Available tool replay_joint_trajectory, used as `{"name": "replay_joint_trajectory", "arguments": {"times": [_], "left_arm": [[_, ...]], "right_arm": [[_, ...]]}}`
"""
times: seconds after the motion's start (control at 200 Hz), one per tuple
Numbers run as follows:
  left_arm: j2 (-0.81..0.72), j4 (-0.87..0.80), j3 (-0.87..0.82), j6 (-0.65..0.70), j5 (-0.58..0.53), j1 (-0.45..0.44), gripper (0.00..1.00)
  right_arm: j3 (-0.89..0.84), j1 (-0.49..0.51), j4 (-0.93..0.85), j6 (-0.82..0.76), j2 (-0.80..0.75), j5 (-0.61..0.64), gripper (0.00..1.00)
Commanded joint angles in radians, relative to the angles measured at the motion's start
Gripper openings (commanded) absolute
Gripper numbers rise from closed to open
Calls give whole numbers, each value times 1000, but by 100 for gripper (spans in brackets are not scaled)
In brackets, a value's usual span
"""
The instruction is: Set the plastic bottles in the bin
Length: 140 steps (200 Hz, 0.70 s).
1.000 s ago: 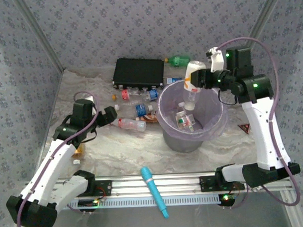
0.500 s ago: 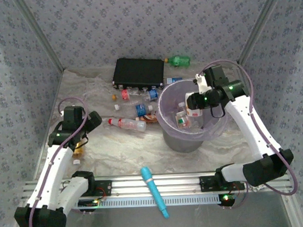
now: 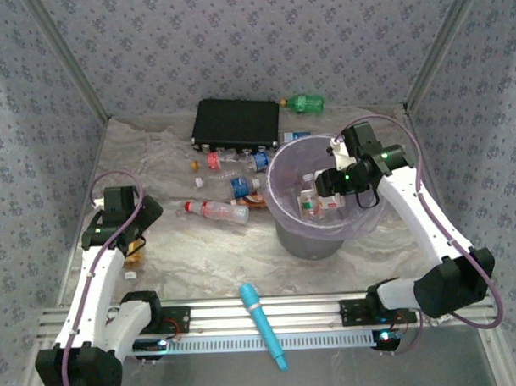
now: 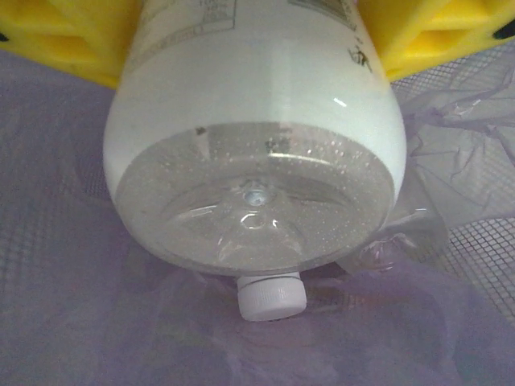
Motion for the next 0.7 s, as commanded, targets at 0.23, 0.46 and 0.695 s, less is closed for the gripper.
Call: {"name": "replay_joint_trajectory", "arguments": {"times": [0.23, 0.46, 0.695], "left_arm": [[20, -37, -16, -7, -149, 33, 100], [46, 25, -72, -35, -95, 133, 100], [63, 94, -132, -68, -53, 211, 100]], "right_arm": [[80, 21, -4, -14, -55, -78, 78], [158, 39, -8, -8, -120, -141, 83], [158, 34, 18, -8, -151, -152, 84]]}}
